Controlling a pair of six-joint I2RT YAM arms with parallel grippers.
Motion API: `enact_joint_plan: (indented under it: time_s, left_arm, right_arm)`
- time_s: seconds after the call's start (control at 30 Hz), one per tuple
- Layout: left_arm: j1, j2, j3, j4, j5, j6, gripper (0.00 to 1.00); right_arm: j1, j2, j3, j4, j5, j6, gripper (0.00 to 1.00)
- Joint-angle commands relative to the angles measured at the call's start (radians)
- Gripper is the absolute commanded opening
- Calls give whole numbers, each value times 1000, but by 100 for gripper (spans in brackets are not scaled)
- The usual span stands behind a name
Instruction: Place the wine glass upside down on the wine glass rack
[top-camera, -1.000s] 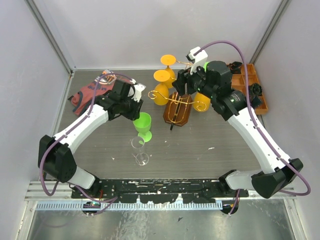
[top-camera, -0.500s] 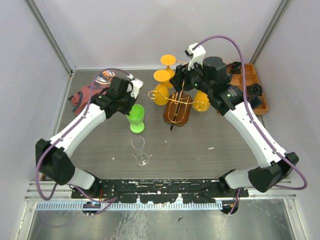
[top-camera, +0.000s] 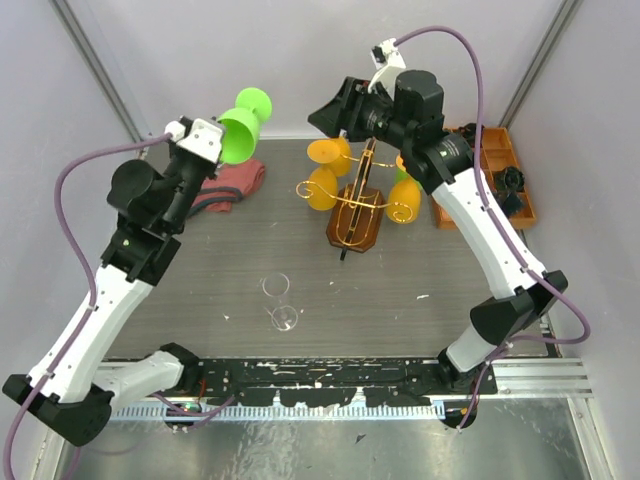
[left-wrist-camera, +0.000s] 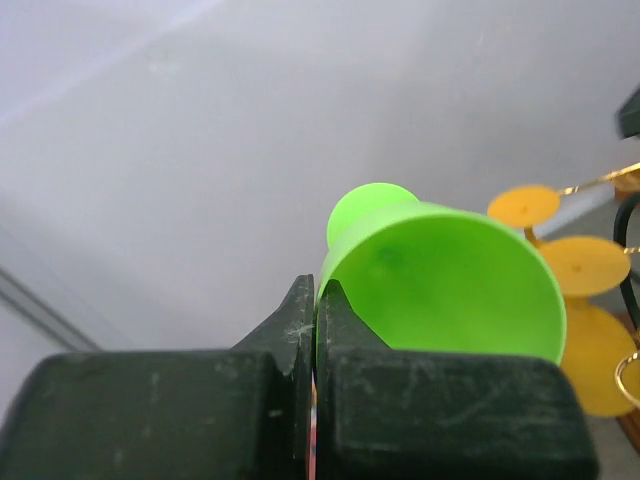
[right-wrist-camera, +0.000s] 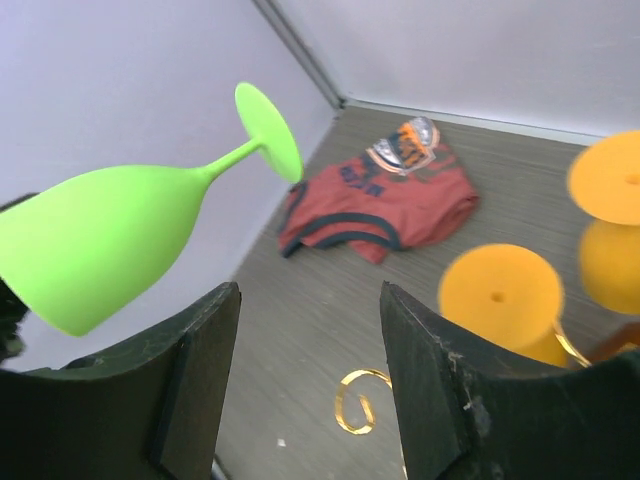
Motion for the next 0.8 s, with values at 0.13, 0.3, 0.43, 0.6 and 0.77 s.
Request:
enact_joint_plan:
  time_s: [0.13,0.3,0.43,0.6,0.77]
  left_arm:
    - [0,-24,-257,582,283,124,0]
    - [-1,-23,-370,791,349,146,0]
    - [-3,-15,-405,881,356,153,0]
    - [-7,-12,-433,945,351,174,0]
    - [-12,-18,-449,955,359,171,0]
  right_arm:
    - [-7,73,109,187,-223,375,63]
    - [-8,104,104,226,-283,482,63]
    - [-21,124,67,248,-324,563,63]
    - [-21,140,52,260,-324,593,63]
    - [-21,157,54,285,-313,609,63]
